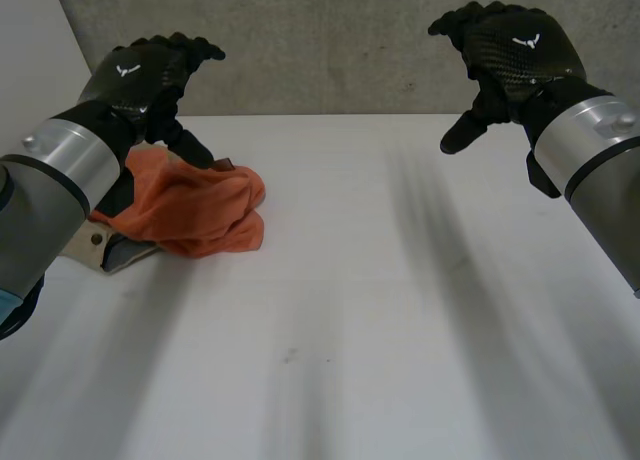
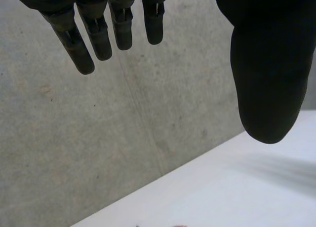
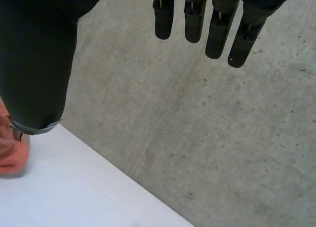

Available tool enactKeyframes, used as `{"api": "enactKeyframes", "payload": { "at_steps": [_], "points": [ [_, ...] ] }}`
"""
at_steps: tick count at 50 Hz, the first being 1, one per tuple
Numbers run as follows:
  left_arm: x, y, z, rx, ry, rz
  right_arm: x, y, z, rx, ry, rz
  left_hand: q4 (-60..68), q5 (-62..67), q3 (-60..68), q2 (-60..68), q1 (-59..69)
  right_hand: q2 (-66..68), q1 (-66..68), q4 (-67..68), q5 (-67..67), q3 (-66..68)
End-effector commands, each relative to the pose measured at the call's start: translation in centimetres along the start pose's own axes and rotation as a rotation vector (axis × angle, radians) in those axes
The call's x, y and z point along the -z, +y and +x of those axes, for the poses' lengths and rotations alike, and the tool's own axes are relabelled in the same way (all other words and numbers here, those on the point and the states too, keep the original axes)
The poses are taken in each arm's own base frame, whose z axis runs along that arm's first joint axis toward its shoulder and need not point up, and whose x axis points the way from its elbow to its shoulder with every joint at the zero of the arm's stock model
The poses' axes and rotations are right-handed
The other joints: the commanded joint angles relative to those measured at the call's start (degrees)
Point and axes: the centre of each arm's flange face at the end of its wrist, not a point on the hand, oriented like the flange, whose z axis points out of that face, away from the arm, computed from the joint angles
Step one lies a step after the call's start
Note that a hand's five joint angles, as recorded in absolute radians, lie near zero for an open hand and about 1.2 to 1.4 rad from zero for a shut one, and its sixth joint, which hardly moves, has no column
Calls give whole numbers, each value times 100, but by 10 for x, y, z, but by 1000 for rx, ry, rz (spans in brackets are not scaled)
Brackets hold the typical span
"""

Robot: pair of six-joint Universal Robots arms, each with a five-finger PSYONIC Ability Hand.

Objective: Fold the laundry.

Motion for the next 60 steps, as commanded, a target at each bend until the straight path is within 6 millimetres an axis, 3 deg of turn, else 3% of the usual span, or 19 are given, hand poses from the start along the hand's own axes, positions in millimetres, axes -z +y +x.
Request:
{"api": "enactKeyframes", "payload": {
  "at_steps": [1,6,18,22,23,25,29,31,33,36,37,40,41,44,46,49,52,54,60],
  "points": [
    [-15,42,-29,-129,-64,-121,7,19,-2,52,-6,-69,-523,-512,-492,-520,-454,-545,-212,-550,-495,-522],
    [-24,72,-57,-166,-111,-203,9,28,-1,53,-3,-94,-523,-512,-492,-520,-454,-545,-212,-550,-495,-522],
    [-66,161,-88,-384,-127,-308,19,71,-2,37,-7,-227,-71,-60,-40,-68,-2,-545,-212,-550,-495,-522],
    [-77,173,-102,-486,-184,-322,20,79,-1,45,-10,-251,3470,3481,3501,3473,3539,-545,-212,-550,-495,-522],
    [-82,169,-103,-506,-208,-301,20,80,-2,47,-10,-254,5645,5656,5676,5648,5714,-545,-212,-550,-495,-522],
    [-86,163,-102,-508,-229,-267,21,83,1,53,-4,-263,6405,6416,6436,6408,6474,-545,-212,-550,-495,-522],
    [-90,136,-69,-461,-229,-143,20,85,10,54,21,-272,6405,6416,6436,6408,6474,-545,-212,-550,-495,-522],
    [-83,102,-39,-396,-200,-45,19,85,15,54,37,-272,6405,6416,6436,6408,6474,-545,-212,-550,-495,-522],
    [-69,77,-9,-326,-149,19,18,85,18,55,43,-270,6405,6416,6436,6408,6474,-545,-212,-550,-495,-522],
    [-53,60,23,-257,-78,61,16,83,26,57,65,-264,6405,6416,6436,6408,6474,-545,-212,-550,-495,-522],
    [-43,56,47,-218,-21,69,15,82,30,60,74,-261,6405,6416,6436,6408,6474,-545,-212,-550,-495,-522],
    [-25,59,87,-152,85,55,13,80,40,61,104,-254,6405,6416,6436,6408,6474,-545,-212,-550,-495,-522],
    [-13,68,112,-124,151,23,12,80,43,62,110,-254,6405,6416,6436,6408,6474,-545,-212,-550,-495,-522],
    [10,92,148,-109,255,-73,11,79,48,63,123,-251,6405,6416,6436,6408,6474,-545,-212,-550,-495,-522],
    [30,112,172,-114,333,-171,11,79,49,64,127,-250,3896,3907,3927,3899,3965,-545,-212,-550,-495,-522],
    [43,122,178,-129,364,-276,10,78,50,64,129,-248,-542,-531,-511,-539,-473,-545,-212,-550,-495,-522],
    [45,118,177,-131,366,-296,10,79,51,66,130,-248,-591,-579,-559,-587,-521,-545,-212,-550,-495,-522],
    [38,99,168,-123,336,-253,10,79,50,66,125,-250,-591,-579,-560,-588,-521,-545,-212,-550,-495,-522],
    [8,69,95,-125,136,-188,11,81,44,83,91,-265,-390,-378,-359,-387,-320,-545,-212,-550,-495,-522]
  ]
}}
